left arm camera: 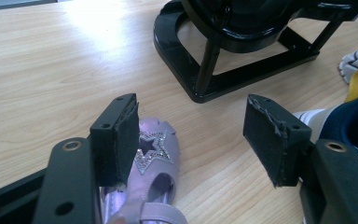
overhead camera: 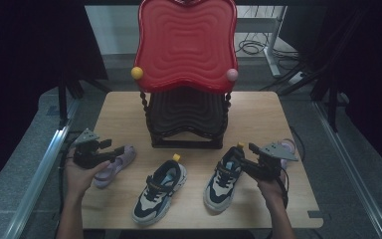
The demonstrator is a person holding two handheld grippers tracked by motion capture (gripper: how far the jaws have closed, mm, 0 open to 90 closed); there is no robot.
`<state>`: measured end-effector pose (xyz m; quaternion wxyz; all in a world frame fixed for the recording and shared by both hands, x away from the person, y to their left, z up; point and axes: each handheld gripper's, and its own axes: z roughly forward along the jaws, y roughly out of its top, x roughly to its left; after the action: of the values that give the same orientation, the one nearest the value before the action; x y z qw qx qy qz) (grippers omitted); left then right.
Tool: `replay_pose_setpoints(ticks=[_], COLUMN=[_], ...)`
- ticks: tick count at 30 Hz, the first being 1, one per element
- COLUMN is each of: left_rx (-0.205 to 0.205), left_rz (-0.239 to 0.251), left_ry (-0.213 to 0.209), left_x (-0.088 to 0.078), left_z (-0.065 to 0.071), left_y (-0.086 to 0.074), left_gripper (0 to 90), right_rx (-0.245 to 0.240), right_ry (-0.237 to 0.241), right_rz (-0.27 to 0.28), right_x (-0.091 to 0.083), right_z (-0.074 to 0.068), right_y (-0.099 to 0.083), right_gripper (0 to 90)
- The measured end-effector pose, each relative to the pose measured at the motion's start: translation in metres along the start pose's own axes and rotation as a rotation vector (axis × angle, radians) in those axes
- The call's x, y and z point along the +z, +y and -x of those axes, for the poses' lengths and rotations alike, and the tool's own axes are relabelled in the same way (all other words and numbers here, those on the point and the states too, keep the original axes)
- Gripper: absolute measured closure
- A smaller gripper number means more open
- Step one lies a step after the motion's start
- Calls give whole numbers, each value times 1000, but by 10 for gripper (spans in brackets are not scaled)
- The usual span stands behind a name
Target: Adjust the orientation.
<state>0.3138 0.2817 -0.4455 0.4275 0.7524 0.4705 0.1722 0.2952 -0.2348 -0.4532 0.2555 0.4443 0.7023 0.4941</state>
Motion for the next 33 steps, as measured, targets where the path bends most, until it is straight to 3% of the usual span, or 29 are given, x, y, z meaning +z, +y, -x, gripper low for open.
replay_pose_setpoints(ticks=[4,12,14,17,21,22,23,24,25,27,33], left_rx=[16,8,18,21,0,-9,-9,-7,10,15,43], left_rz=[-9,-27,-22,-16,14,11,11,11,12,17,-3], left_ry=[-6,-28,-54,-50,-59,-87,-87,-104,-111,-114,-113], left_x=[-1,1,0,-3,-5,-4,-4,-4,-5,-6,-10], left_z=[0,2,7,9,6,7,7,9,14,16,27], left_y=[-1,-11,-13,-14,-14,-15,-15,-15,-14,-14,-14], left_gripper=[363,345,343,344,348,348,346,346,345,345,338], right_rx=[-13,-21,-54,-58,-65,-65,-65,-61,-51,-22,-2], right_ry=[-4,6,-10,-12,-36,-45,-45,-50,-78,-87,-72], right_rz=[12,-2,-7,-2,-33,-42,-42,-49,-38,-30,-68], right_x=[-2,-2,-4,-6,-13,-16,-16,-19,-28,-38,-55], right_z=[-2,-6,-11,-12,-10,-8,-8,-7,-3,4,21], right_y=[2,3,5,5,-2,-5,-5,-8,-14,-19,-31], right_gripper=[379,377,374,373,400,415,415,437,558,652,833])
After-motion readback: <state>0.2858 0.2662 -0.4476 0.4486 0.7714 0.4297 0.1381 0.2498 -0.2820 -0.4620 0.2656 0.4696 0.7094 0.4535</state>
